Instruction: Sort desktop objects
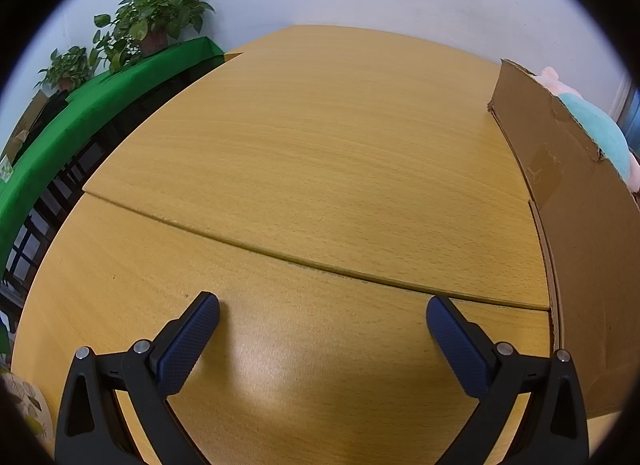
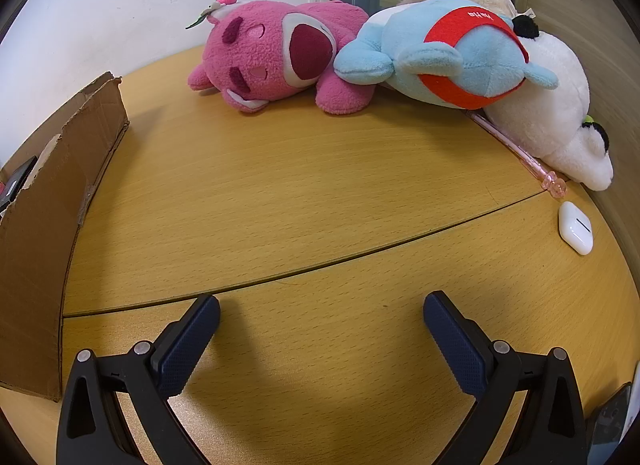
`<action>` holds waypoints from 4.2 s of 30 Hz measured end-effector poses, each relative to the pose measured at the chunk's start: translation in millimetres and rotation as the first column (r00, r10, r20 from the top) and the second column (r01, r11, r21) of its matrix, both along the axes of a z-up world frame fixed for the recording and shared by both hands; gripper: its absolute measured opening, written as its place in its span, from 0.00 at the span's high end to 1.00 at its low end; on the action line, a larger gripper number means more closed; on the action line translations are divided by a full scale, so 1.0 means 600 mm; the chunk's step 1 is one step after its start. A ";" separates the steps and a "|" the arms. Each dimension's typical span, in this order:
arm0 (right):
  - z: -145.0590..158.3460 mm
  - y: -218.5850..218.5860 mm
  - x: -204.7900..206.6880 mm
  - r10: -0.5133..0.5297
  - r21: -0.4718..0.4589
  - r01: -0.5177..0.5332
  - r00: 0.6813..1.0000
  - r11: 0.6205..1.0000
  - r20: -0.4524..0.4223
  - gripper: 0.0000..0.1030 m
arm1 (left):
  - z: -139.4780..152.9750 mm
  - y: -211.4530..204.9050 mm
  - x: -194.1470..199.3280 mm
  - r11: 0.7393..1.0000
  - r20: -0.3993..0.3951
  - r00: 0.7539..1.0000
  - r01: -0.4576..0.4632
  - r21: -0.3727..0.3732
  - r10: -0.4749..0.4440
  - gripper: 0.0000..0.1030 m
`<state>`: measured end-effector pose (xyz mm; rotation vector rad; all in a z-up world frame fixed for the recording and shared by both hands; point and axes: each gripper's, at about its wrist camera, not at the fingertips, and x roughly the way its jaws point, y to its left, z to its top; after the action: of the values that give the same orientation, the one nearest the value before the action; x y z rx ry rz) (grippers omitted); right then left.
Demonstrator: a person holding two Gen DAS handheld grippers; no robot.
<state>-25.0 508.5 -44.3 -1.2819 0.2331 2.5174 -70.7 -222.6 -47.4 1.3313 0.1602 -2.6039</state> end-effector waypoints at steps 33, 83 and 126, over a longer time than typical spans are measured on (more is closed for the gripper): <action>0.002 0.001 -0.003 0.002 -0.001 -0.002 1.000 1.000 0.002 0.00 | 0.002 -0.006 0.001 0.992 -0.009 0.992 0.127 -0.005 -0.127 0.00; 0.008 -0.005 0.000 0.000 -0.001 0.000 1.000 1.000 0.001 0.00 | 0.001 -0.008 -0.001 0.992 -0.010 0.992 0.129 -0.006 -0.129 0.00; 0.016 -0.009 -0.013 0.001 -0.001 -0.001 1.000 1.000 0.003 0.00 | 0.002 -0.009 -0.001 0.991 -0.009 0.991 0.131 -0.005 -0.131 0.00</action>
<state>-32.7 503.2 -34.9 -1.2856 0.2333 2.5162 -71.1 -228.0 -46.0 1.3720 0.0700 -2.7161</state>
